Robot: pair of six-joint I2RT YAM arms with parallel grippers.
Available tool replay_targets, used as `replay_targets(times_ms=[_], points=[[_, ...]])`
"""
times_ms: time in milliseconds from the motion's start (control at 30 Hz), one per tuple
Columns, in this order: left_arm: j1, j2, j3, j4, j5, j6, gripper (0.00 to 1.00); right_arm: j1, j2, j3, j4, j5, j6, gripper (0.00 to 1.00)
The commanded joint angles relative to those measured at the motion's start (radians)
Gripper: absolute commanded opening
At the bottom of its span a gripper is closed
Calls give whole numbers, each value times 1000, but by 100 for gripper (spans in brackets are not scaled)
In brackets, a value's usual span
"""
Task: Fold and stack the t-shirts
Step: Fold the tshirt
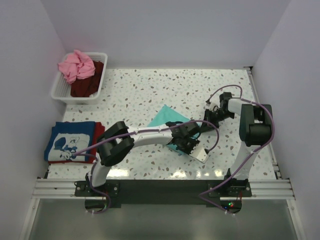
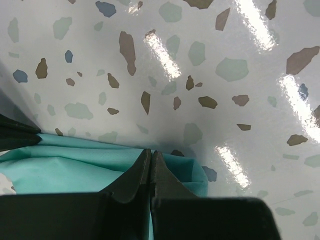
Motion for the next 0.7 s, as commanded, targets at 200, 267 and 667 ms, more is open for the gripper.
replay_targets(times_ms=[200, 267, 667], points=[[-3, -9, 71, -184, 50, 108, 0, 7, 35, -2, 46, 172, -38, 0], [-3, 2, 75, -203, 52, 118, 0, 7, 34, -2, 43, 172, -39, 0], [74, -110, 135, -128, 259, -12, 48, 7, 34, 9, 36, 154, -53, 0]])
